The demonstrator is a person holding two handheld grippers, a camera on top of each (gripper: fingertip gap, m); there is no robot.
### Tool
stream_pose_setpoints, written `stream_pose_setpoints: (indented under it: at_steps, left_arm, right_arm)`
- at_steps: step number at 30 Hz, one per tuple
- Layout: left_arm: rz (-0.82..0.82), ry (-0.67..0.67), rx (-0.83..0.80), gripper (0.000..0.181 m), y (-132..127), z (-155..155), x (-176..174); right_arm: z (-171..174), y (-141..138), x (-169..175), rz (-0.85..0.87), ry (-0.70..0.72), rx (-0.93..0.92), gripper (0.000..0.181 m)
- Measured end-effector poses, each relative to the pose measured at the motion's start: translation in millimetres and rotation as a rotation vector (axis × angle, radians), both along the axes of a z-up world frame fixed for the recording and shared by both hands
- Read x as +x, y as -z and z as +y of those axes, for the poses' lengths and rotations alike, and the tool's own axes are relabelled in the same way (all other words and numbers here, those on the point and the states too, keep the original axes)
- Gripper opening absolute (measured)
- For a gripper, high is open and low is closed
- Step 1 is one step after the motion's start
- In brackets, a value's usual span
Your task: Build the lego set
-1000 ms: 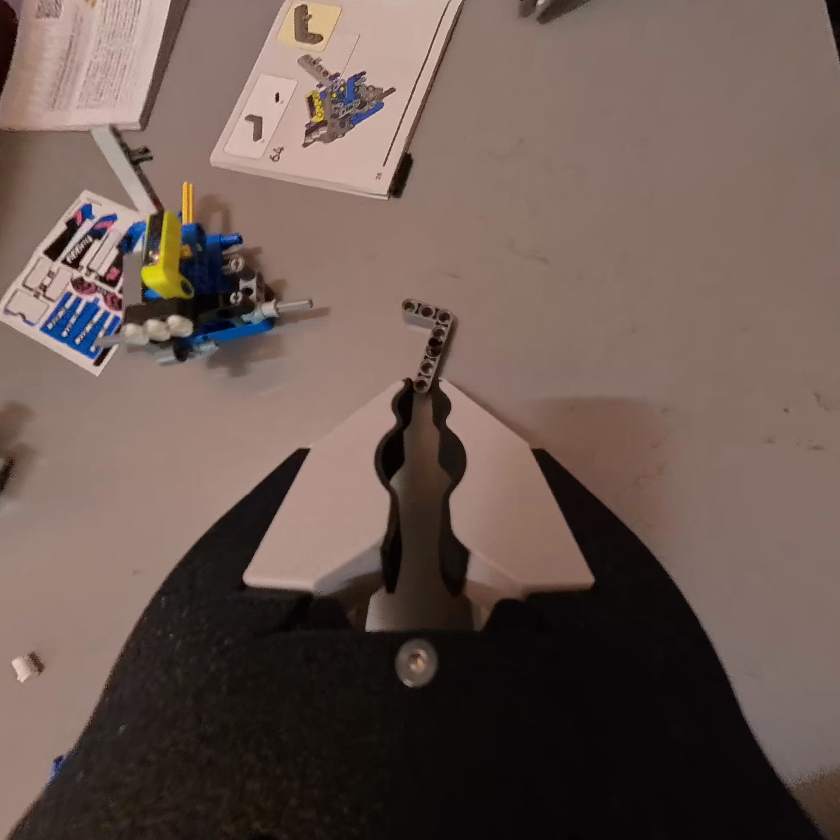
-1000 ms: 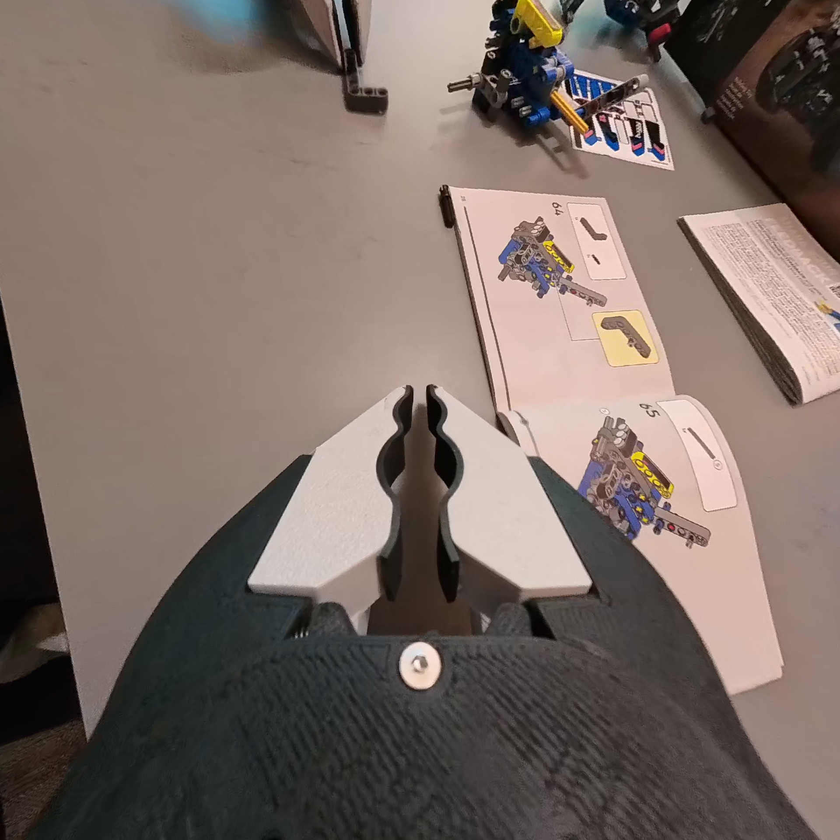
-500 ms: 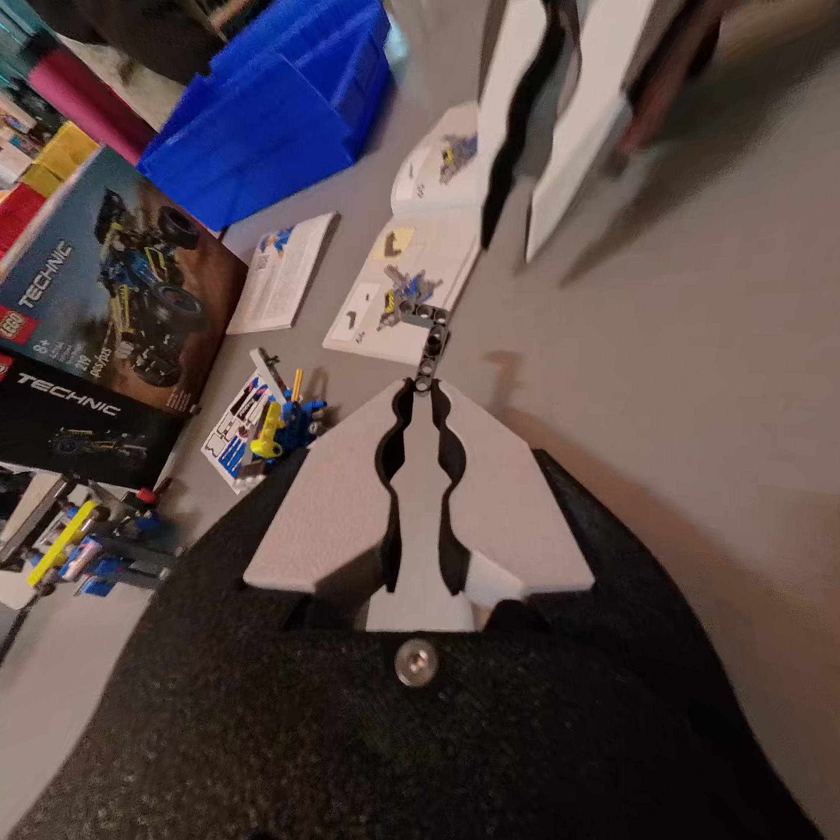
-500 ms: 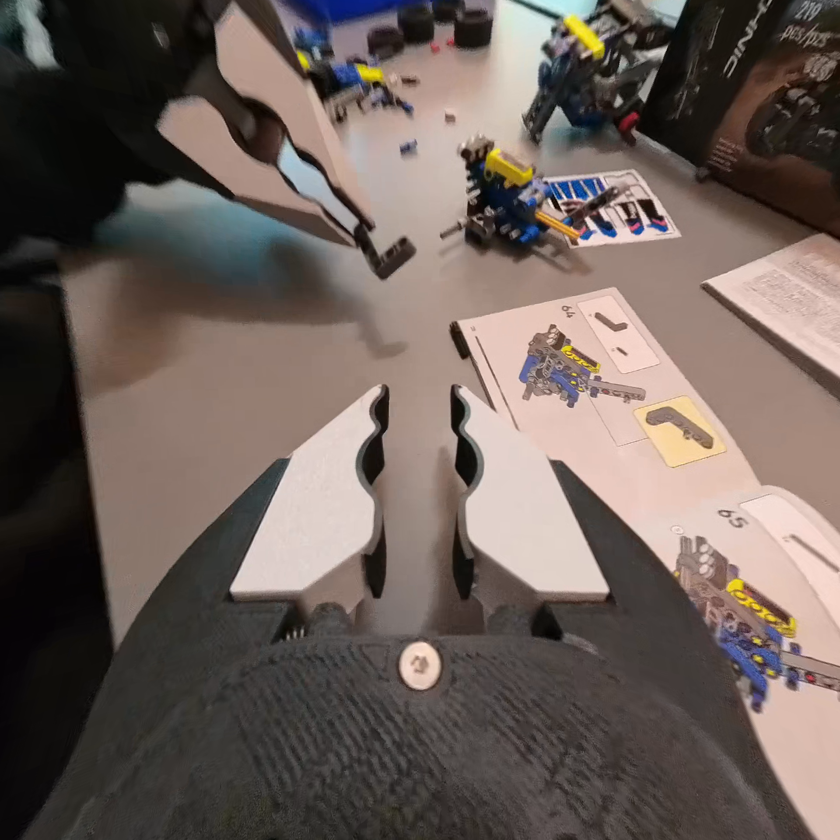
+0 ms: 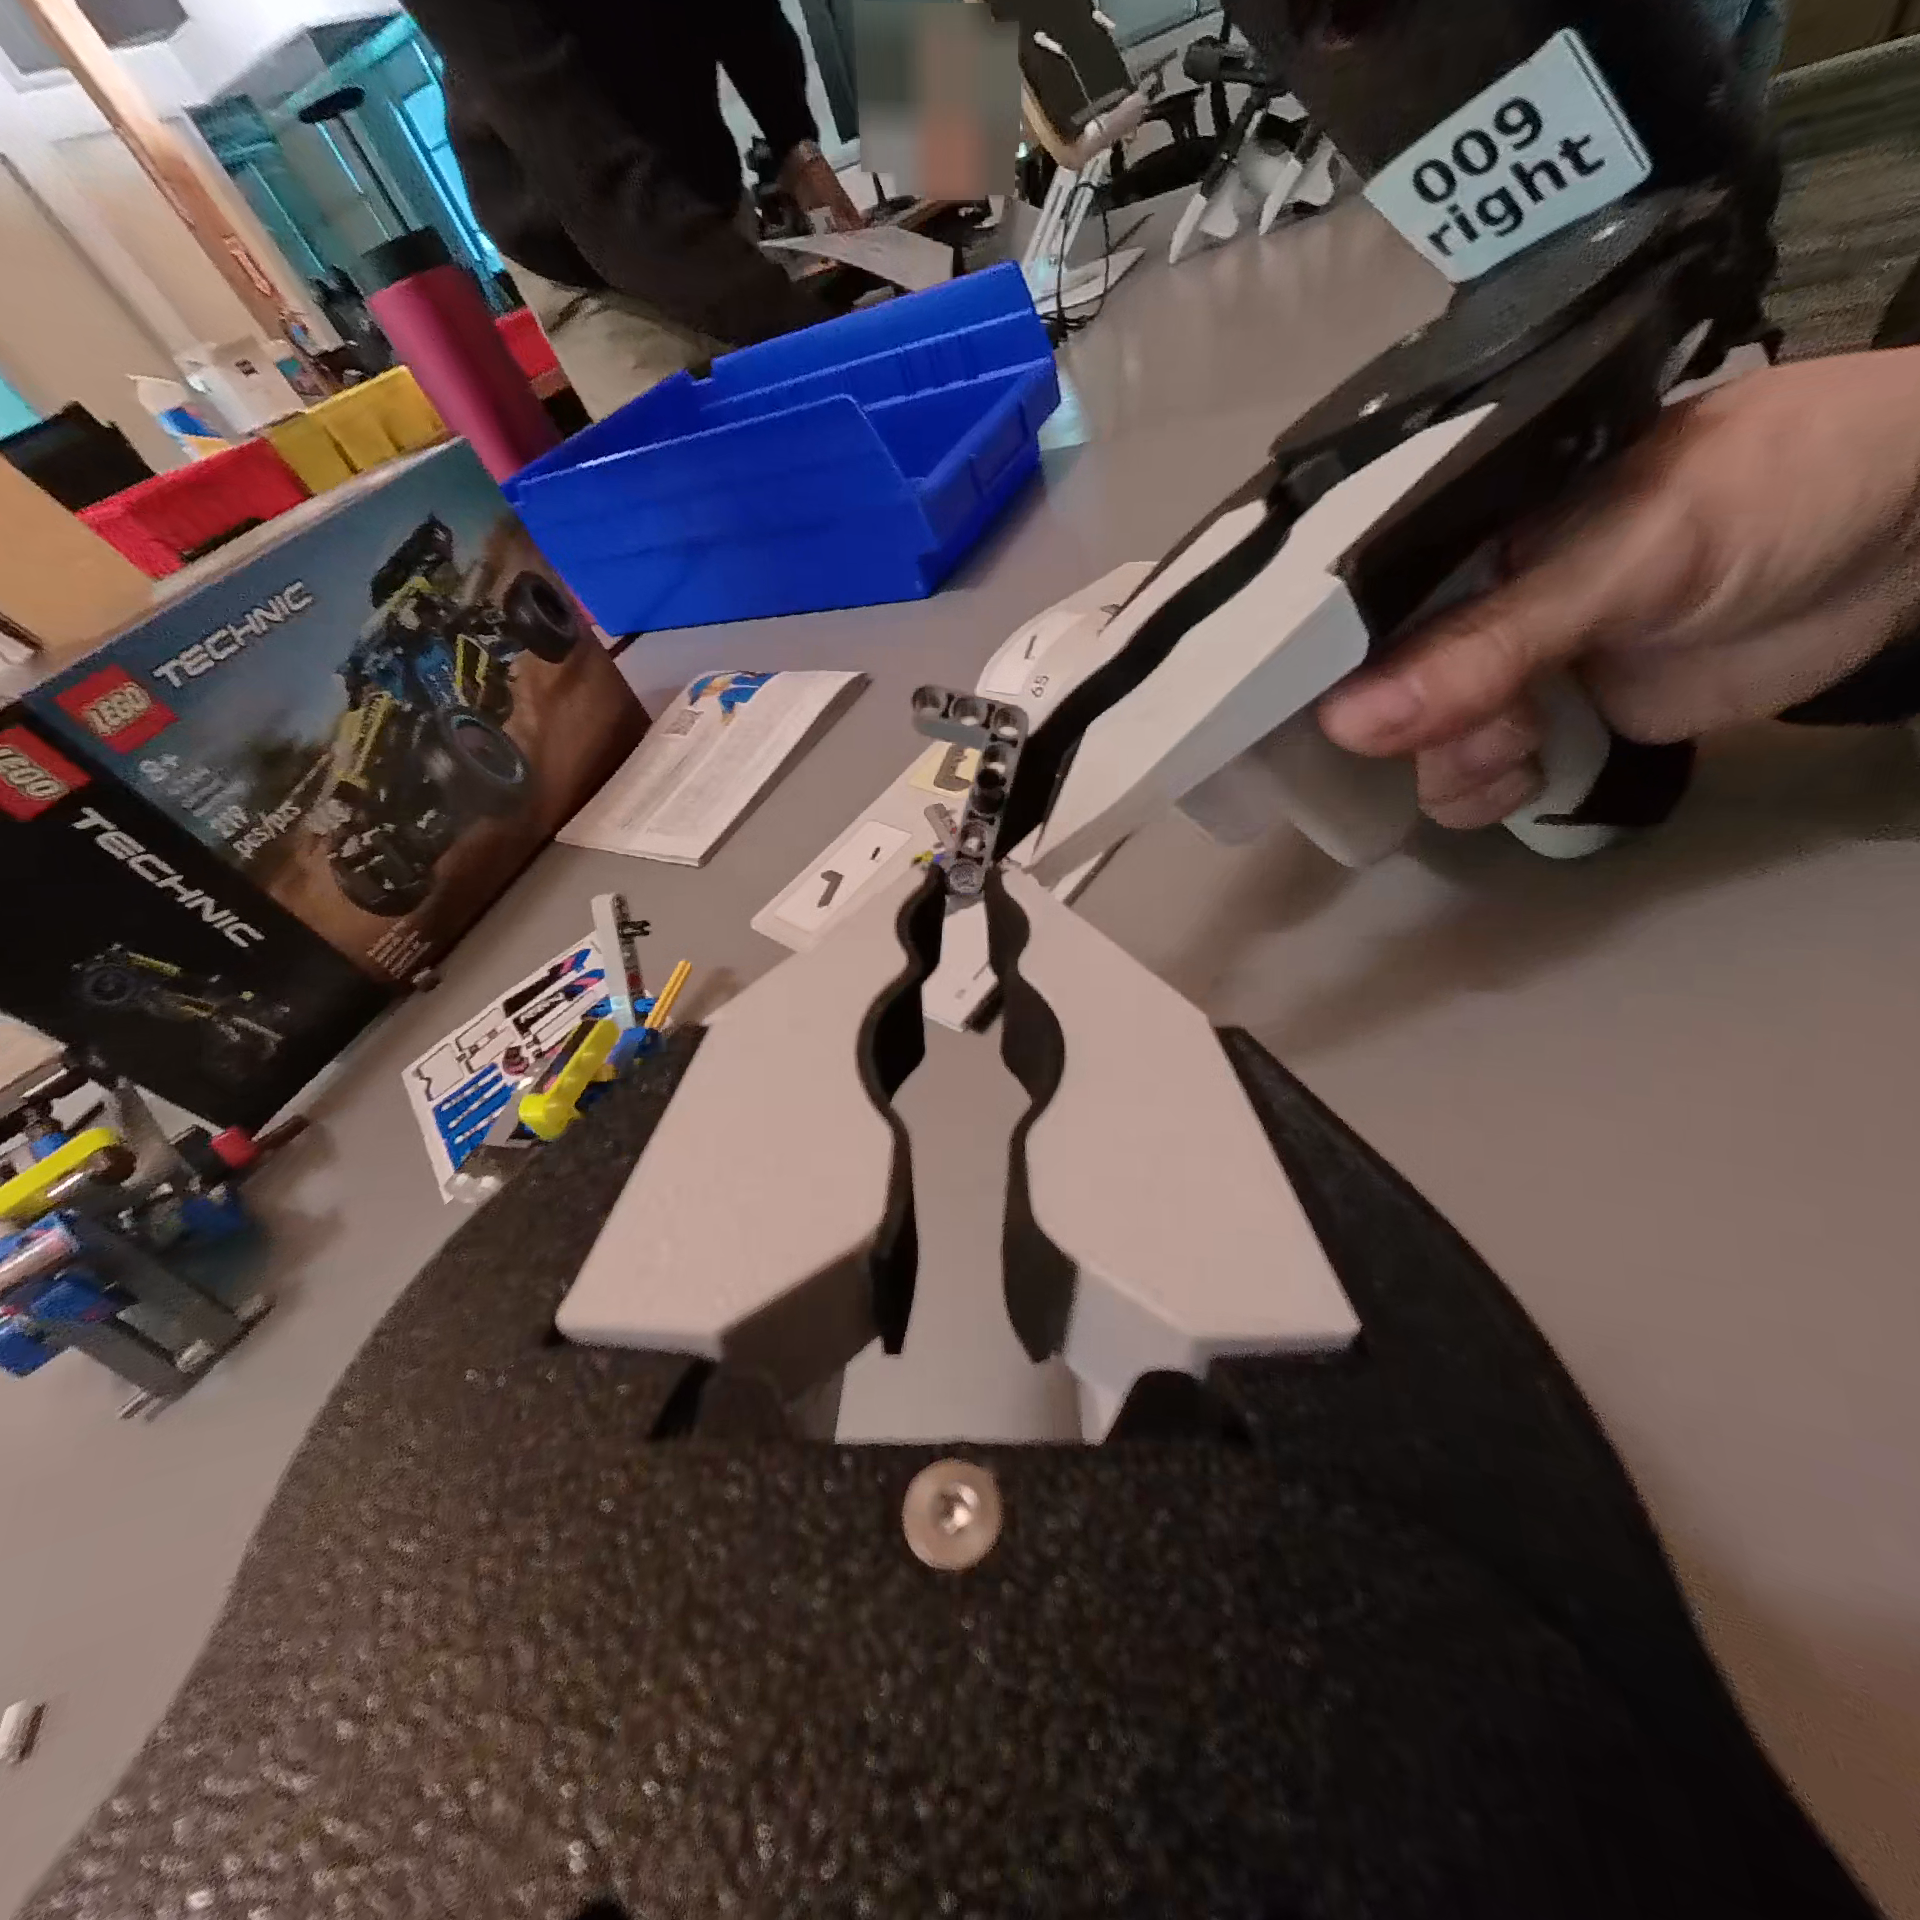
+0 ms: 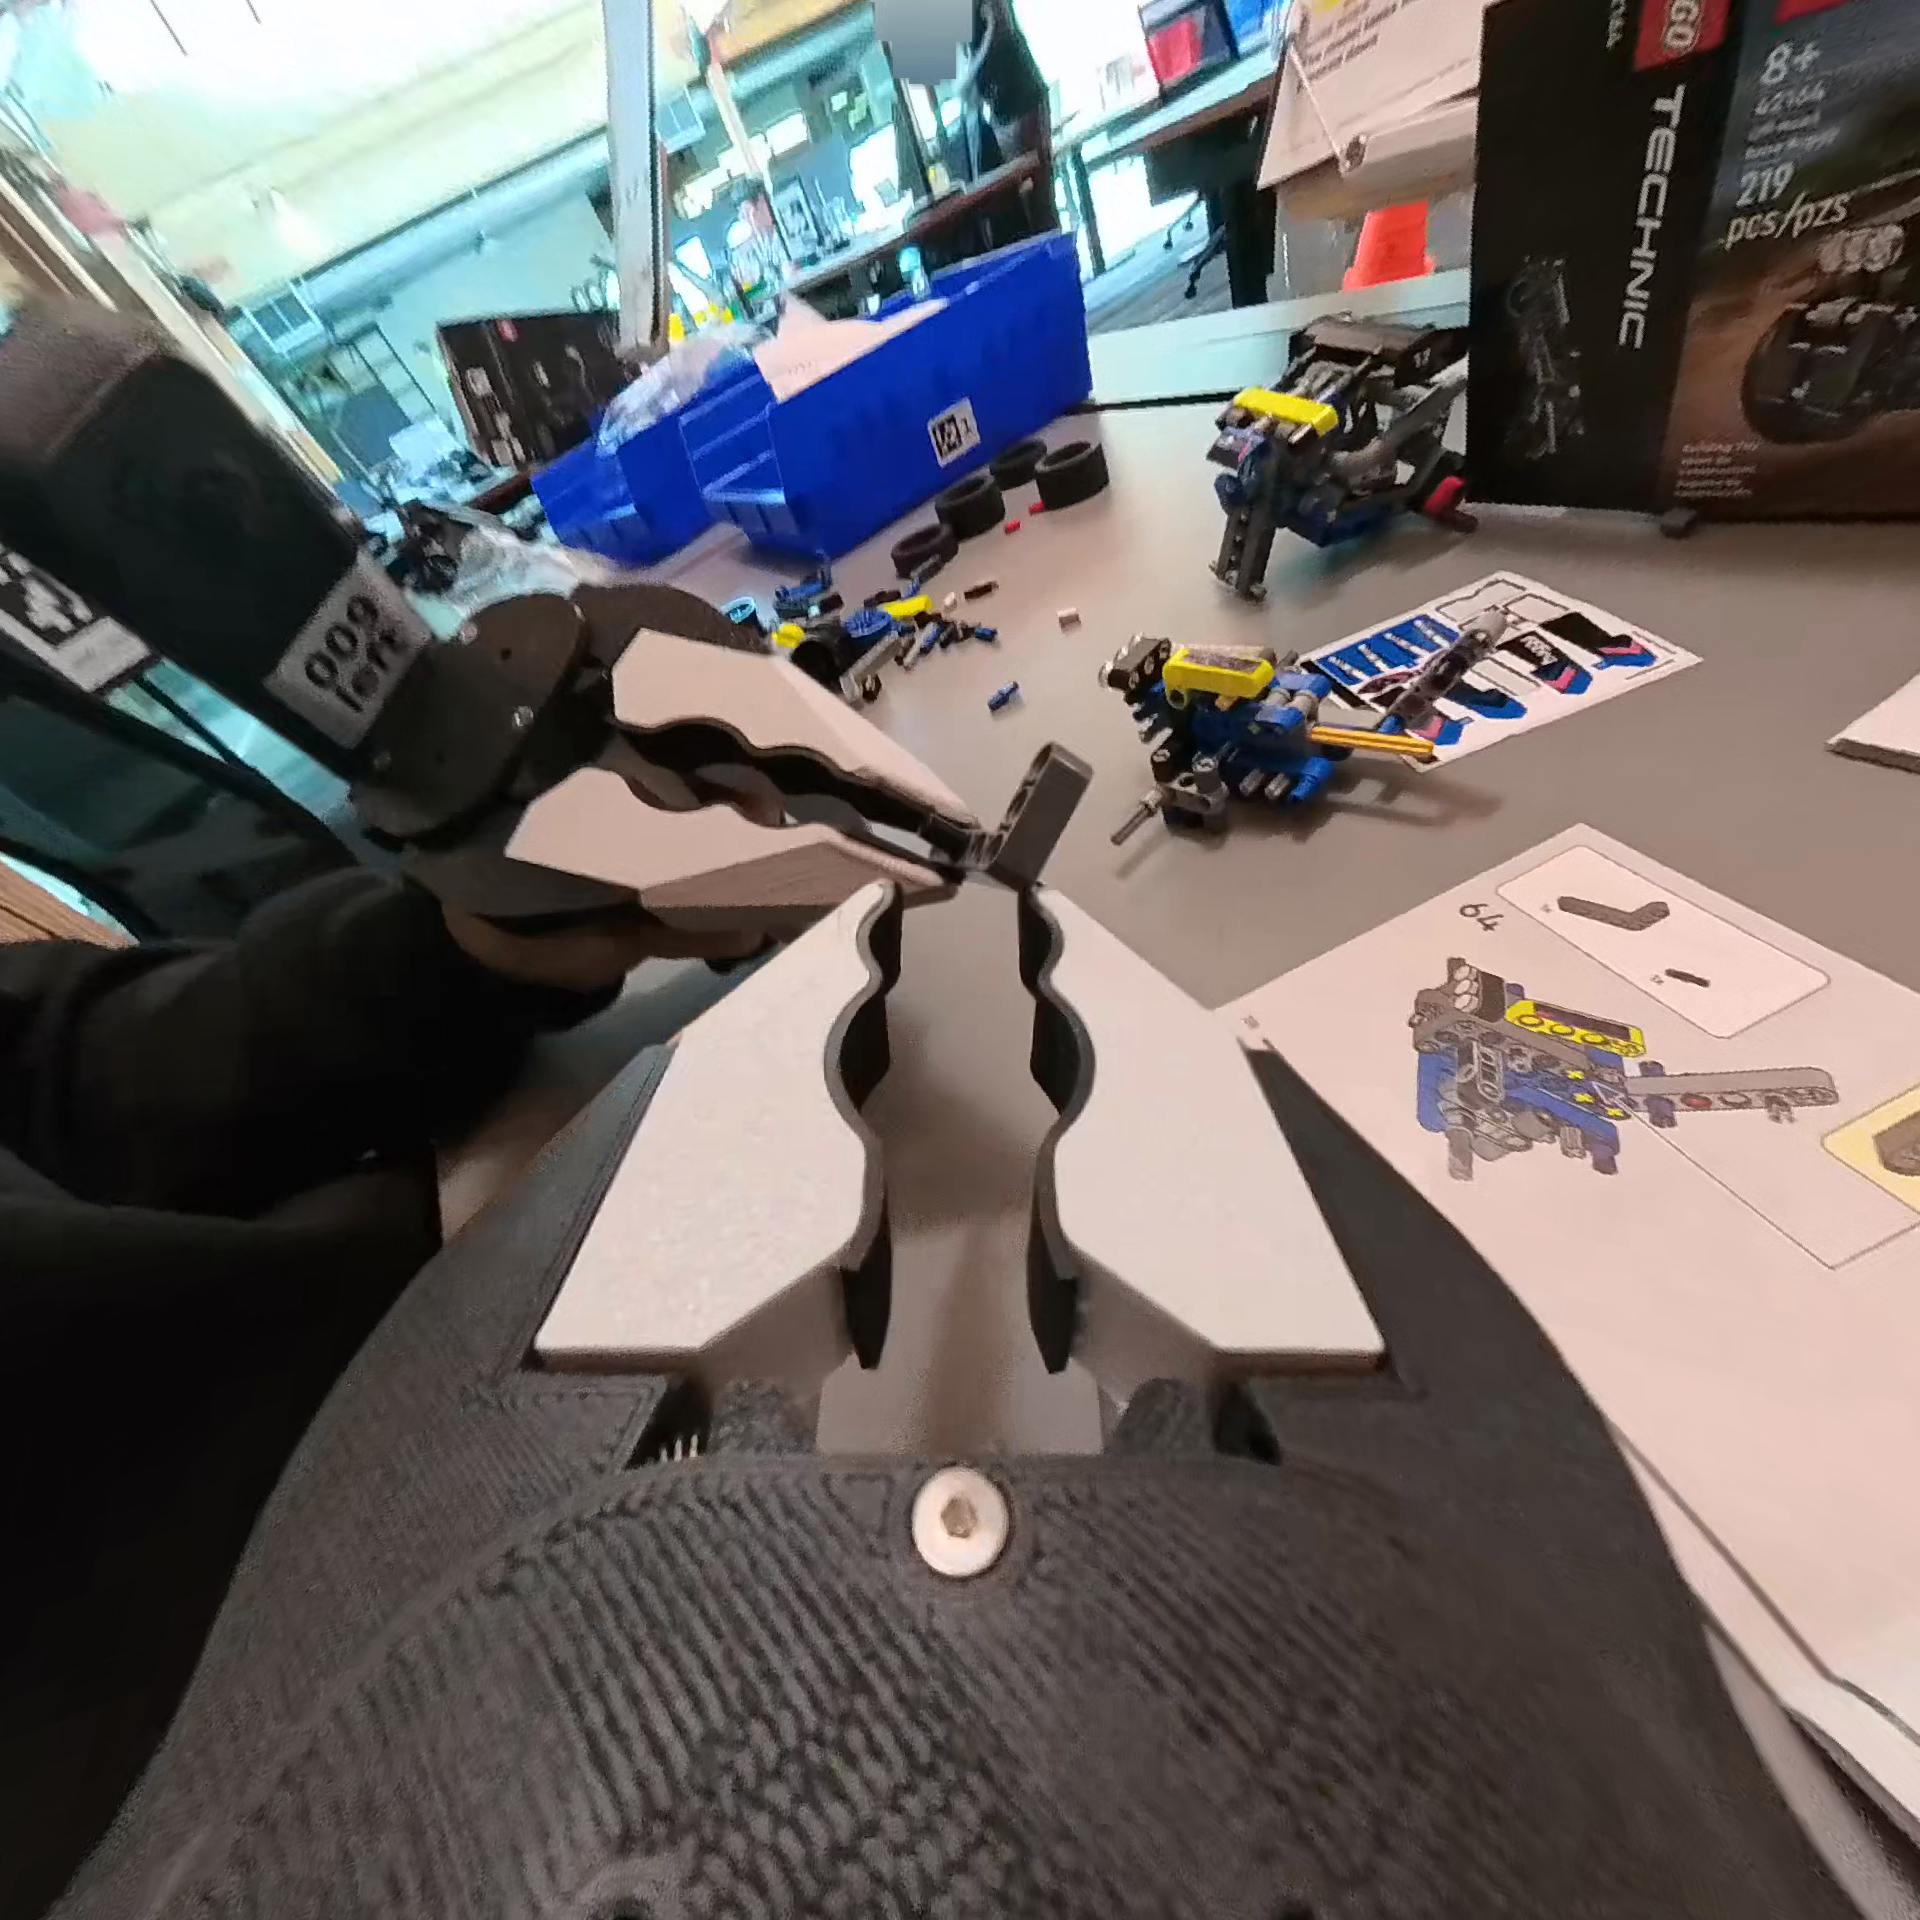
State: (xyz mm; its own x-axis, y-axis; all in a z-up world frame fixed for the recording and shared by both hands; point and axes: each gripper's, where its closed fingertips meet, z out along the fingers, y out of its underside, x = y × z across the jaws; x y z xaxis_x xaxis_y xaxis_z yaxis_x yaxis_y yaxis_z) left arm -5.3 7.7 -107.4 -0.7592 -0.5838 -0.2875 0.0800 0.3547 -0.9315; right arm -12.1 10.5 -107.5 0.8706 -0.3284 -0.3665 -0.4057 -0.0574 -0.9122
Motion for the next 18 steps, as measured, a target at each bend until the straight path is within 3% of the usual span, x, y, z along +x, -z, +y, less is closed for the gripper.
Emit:
stream_pose_setpoints:
  at_steps: [4,12,18]
  left_arm:
    - [-0.036,-0.009,-0.03,0.005,-7.4,-0.1,0.0]
    - [-0.148,-0.087,0.031,0.005,-11.0,-2.6,-0.4]
    - [-0.211,-0.092,0.1,0.005,-6.7,-14.9,-7.1]
  right_arm:
    - [0.6,-10.7,1.6,0.008,0.024,0.093,0.02]
    - [0.6,-16.4,-1.0,0.11,0.061,0.22,0.034]
    - [-1.7,-25.4,1.9,0.052,0.122,0.264,0.015]
